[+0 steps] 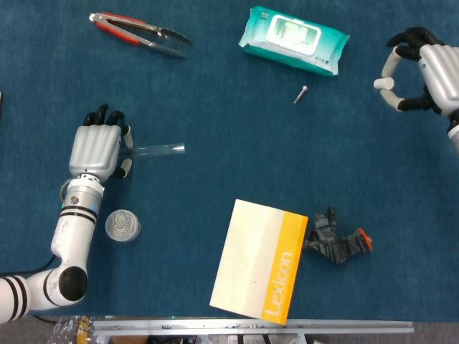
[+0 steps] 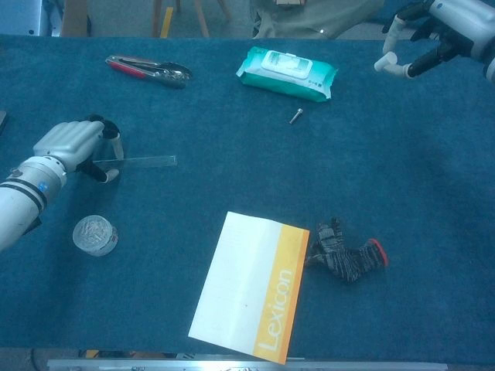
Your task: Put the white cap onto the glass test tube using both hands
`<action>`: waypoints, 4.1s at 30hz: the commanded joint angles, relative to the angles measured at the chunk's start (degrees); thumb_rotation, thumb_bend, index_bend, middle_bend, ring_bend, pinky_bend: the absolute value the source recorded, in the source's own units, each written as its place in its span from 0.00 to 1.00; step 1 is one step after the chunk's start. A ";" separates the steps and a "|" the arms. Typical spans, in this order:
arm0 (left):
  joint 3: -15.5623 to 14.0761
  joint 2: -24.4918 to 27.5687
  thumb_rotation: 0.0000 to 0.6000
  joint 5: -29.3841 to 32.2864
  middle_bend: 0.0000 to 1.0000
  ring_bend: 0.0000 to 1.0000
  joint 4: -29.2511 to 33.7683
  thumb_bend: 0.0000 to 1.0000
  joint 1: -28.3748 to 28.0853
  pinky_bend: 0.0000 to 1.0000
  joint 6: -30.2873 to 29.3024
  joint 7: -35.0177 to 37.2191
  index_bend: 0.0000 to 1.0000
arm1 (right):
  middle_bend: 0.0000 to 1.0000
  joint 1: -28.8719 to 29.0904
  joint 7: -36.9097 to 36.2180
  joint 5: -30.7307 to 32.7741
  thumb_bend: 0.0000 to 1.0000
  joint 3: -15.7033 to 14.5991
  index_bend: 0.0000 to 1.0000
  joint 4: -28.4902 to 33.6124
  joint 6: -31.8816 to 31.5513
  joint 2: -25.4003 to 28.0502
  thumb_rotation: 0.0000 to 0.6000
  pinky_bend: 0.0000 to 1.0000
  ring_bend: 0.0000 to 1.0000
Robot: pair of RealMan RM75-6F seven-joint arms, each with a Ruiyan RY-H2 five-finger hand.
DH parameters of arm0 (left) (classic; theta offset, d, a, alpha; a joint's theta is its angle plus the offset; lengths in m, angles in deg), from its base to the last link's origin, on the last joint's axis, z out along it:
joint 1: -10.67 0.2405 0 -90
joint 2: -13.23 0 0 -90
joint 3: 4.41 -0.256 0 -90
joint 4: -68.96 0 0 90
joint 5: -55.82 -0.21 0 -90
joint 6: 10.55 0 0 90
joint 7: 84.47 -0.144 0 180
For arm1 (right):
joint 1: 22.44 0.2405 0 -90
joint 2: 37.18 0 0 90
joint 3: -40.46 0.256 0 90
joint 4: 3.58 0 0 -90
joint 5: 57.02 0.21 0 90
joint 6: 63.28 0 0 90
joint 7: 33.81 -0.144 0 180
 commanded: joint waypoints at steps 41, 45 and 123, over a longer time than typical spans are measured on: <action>0.98 4.16 1.00 -4.73 0.30 0.12 3.68 0.35 2.70 0.14 1.78 14.24 0.55 | 0.29 -0.40 -1.08 -0.67 0.28 0.60 0.60 1.36 -0.77 0.21 1.00 0.27 0.13; 1.31 6.50 1.00 -5.38 0.31 0.12 5.99 0.35 3.22 0.14 2.95 17.49 0.55 | 0.29 -0.25 -0.79 -0.83 0.28 0.62 0.60 1.87 -0.88 0.10 1.00 0.27 0.13; 2.64 18.16 1.00 -23.74 0.34 0.13 18.42 0.35 6.12 0.14 8.88 65.79 0.57 | 0.29 11.12 -2.30 3.41 0.28 5.16 0.60 13.01 -1.08 -16.83 1.00 0.27 0.13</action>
